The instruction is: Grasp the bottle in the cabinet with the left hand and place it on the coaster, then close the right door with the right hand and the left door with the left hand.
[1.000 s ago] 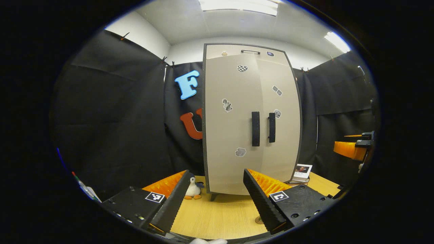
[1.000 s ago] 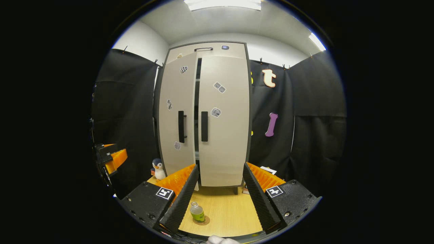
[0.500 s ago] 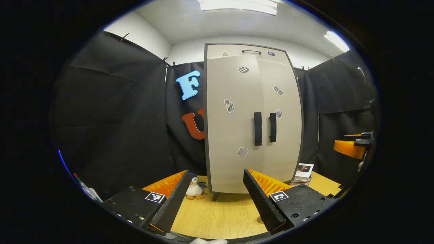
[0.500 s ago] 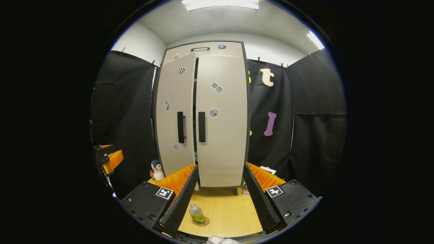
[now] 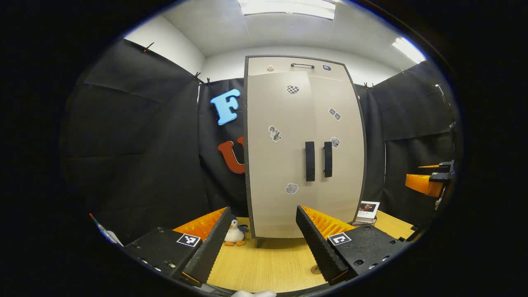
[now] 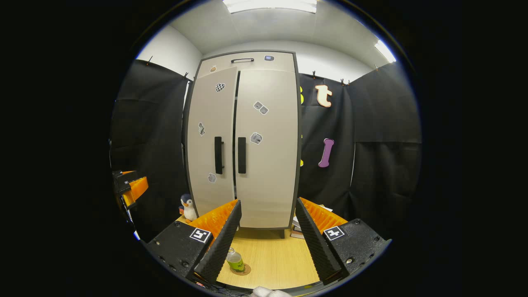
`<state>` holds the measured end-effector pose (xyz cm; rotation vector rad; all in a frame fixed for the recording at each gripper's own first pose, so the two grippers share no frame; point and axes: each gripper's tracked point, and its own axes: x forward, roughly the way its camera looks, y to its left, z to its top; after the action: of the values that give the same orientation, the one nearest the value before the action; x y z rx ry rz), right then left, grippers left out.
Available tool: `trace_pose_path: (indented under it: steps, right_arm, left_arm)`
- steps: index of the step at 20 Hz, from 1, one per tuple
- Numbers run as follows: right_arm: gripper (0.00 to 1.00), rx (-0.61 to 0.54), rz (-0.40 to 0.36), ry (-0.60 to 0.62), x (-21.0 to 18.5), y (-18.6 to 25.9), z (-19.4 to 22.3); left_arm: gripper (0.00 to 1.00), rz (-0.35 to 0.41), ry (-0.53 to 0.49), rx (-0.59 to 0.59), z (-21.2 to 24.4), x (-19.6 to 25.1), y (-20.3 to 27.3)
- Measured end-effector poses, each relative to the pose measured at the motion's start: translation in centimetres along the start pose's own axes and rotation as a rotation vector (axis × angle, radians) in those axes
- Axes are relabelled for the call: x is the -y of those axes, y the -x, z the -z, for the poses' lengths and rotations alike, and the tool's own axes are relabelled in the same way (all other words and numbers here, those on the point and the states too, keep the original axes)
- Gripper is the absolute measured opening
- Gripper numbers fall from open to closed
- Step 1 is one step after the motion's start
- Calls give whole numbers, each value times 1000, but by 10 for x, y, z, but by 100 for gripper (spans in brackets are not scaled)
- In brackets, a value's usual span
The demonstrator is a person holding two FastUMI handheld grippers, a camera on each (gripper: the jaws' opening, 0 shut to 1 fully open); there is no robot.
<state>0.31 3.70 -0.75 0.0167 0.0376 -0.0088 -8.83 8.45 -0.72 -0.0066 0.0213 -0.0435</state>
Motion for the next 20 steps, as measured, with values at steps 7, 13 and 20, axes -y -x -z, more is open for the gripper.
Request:
trace_pose_path:
  steps: [7, 13, 20]
  right_arm:
    - [82, -5, -6, 3, 2, 1, 4]
    - [82, -13, -5, -6, 7, 5, 8]
    - [82, -12, -12, -7, 5, 12, 10]
  left_arm:
    - [96, -1, -10, -8, 4, 5, 3]
    - [96, 1, -6, -16, 5, 10, 11]
    - [96, -14, -11, -20, 8, 6, 21]
